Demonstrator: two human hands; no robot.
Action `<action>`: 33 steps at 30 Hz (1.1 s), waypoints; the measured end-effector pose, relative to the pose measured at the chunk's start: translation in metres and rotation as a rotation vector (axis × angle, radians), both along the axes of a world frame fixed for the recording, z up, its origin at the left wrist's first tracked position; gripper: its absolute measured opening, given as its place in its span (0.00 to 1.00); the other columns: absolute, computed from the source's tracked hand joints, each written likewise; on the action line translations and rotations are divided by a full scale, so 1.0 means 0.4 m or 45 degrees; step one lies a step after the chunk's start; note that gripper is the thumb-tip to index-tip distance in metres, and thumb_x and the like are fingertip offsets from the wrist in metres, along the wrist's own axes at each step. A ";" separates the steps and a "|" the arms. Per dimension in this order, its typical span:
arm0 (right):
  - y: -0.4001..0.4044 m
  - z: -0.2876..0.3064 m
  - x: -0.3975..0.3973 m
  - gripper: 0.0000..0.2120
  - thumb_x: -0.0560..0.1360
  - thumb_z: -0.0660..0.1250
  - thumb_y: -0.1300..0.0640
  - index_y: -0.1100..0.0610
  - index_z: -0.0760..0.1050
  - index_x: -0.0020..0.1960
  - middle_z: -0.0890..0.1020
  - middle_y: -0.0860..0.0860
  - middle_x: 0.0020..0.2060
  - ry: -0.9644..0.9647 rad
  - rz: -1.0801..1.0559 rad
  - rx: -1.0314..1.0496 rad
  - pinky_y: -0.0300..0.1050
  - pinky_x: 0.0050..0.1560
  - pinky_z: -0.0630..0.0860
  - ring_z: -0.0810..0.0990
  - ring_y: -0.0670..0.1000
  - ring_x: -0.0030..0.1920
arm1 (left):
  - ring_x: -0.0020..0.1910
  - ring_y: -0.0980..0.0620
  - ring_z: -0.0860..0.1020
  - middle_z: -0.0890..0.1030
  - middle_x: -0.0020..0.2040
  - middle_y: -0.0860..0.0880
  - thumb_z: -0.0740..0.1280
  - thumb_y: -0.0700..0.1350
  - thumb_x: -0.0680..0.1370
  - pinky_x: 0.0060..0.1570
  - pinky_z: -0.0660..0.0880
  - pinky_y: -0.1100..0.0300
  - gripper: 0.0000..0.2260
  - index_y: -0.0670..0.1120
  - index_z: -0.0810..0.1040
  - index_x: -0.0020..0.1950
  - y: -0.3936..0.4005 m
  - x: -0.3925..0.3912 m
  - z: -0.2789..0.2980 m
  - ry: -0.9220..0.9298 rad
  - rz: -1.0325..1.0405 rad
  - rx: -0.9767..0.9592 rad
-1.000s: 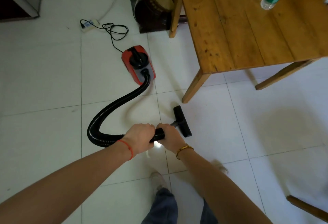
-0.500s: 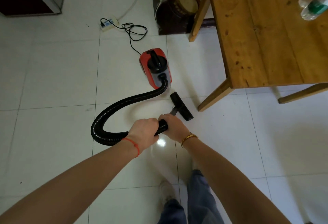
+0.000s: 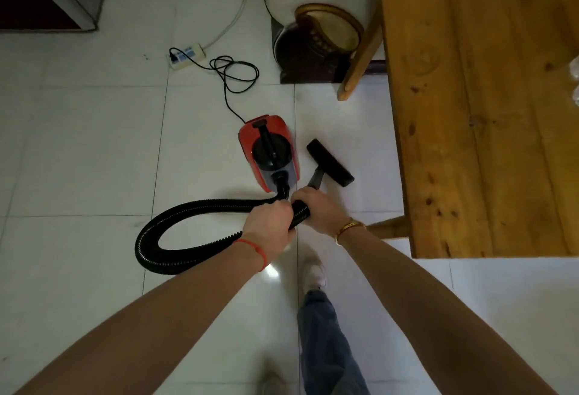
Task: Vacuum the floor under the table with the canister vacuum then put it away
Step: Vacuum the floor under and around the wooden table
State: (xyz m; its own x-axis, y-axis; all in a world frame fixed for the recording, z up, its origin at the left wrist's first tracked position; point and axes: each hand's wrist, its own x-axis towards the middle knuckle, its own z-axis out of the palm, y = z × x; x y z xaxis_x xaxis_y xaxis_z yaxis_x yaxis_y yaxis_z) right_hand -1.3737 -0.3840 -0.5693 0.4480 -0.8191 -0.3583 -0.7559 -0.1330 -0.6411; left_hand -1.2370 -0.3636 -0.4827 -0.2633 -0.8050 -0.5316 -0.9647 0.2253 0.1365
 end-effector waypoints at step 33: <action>-0.562 -0.046 -0.055 0.07 0.73 0.68 0.59 0.57 0.77 0.51 0.78 0.55 0.50 0.213 0.496 0.061 0.52 0.54 0.77 0.79 0.55 0.48 | 0.34 0.51 0.73 0.72 0.39 0.49 0.66 0.49 0.77 0.33 0.71 0.61 0.12 0.42 0.75 0.54 -0.458 -0.083 -0.065 0.098 0.325 0.055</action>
